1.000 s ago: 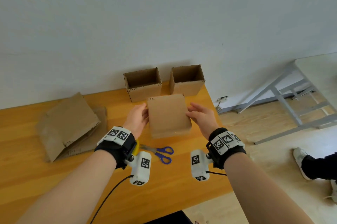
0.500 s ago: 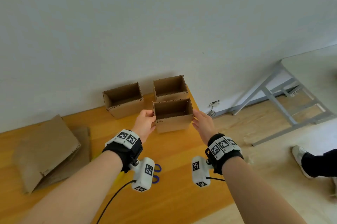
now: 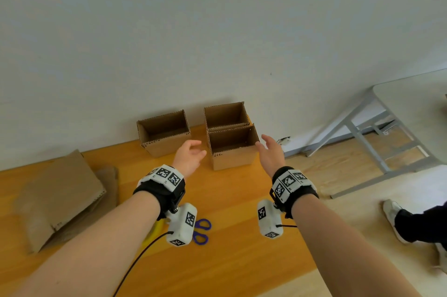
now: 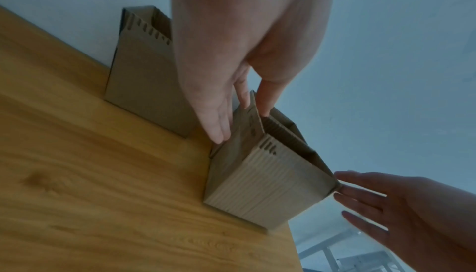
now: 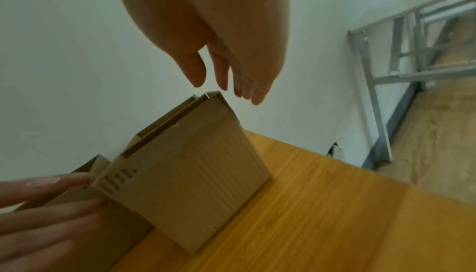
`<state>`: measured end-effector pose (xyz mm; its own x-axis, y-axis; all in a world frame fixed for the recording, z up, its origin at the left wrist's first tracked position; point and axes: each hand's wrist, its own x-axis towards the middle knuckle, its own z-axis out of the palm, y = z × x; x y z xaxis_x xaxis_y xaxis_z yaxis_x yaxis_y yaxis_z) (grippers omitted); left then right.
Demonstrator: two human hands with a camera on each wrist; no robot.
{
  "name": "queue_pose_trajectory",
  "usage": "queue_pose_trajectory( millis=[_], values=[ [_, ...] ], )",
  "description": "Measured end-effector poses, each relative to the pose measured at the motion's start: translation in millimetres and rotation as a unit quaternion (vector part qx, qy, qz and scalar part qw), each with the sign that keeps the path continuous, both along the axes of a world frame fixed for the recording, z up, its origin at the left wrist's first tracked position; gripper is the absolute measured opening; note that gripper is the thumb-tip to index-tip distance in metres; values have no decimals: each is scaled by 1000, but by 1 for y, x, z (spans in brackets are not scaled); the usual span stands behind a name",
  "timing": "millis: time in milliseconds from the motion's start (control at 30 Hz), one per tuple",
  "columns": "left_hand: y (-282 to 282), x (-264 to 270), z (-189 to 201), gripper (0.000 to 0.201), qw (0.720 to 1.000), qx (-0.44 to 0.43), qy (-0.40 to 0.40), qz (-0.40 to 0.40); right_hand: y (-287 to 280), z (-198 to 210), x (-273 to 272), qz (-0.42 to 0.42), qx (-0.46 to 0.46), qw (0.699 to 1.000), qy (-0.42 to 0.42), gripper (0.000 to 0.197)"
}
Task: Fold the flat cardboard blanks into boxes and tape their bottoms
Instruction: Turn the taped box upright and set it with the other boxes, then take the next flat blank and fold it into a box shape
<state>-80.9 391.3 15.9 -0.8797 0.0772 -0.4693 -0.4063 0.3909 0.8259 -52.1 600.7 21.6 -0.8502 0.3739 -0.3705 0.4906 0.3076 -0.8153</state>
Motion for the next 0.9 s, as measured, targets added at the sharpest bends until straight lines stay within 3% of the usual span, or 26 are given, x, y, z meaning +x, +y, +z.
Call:
queue_pose_trajectory(
  millis=[167,367,633,900],
  values=[
    [-39,3,19,37,998,-30,55,-4,-22,31,-5,49,56,995,68,39],
    [-108,17,39,32,994,-42,100,16,-92,44,-9,129,60,987,72,40],
    [-232,51,47,31,986,-91,118,75,-229,32,-4,242,39,967,65,39],
    [-337,93,15,33,982,-139,83,97,-341,6,10,313,44,949,18,43]
  ],
)
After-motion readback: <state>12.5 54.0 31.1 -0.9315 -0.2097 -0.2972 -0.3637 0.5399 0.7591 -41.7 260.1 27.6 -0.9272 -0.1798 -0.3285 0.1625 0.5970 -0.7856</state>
